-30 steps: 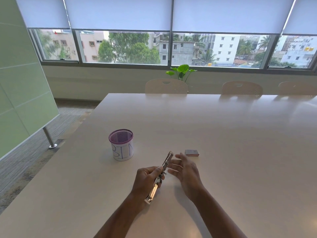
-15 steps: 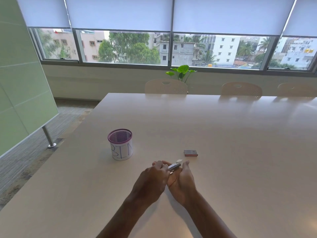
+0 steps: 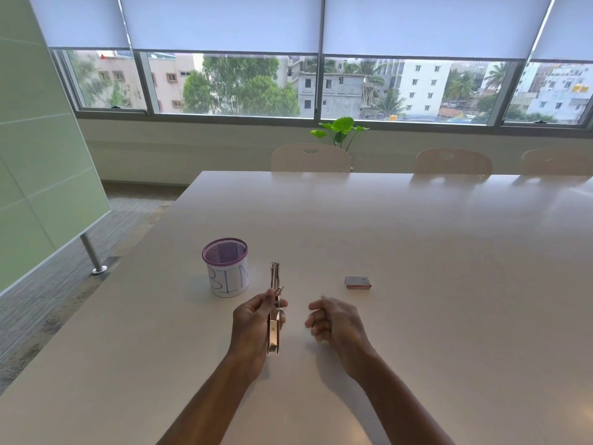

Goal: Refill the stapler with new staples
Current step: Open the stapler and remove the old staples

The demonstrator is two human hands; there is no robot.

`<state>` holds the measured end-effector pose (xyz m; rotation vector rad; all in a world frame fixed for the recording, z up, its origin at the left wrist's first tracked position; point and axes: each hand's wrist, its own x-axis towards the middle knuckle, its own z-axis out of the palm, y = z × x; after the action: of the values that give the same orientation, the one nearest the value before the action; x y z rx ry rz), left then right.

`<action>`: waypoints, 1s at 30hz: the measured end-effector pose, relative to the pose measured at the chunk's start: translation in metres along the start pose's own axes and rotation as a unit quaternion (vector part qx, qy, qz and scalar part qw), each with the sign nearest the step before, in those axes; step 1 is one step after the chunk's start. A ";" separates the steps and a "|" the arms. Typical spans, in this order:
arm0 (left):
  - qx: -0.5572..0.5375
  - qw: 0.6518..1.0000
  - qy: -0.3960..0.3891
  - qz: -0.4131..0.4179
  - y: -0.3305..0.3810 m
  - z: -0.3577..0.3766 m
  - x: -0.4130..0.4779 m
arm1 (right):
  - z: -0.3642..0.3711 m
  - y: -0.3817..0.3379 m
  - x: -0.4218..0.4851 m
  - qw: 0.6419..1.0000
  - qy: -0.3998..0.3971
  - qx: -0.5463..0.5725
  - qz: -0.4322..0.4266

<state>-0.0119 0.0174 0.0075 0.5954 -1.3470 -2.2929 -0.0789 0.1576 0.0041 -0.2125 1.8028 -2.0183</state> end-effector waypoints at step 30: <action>0.141 0.970 -0.198 0.003 0.012 -0.038 0.018 | -0.050 -0.028 -0.005 0.853 -0.082 -0.464 -0.223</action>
<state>-0.0039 -0.0243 -0.0013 0.2144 -1.8774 -2.3130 -0.0997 0.2069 0.0244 -1.1302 2.6300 -1.1058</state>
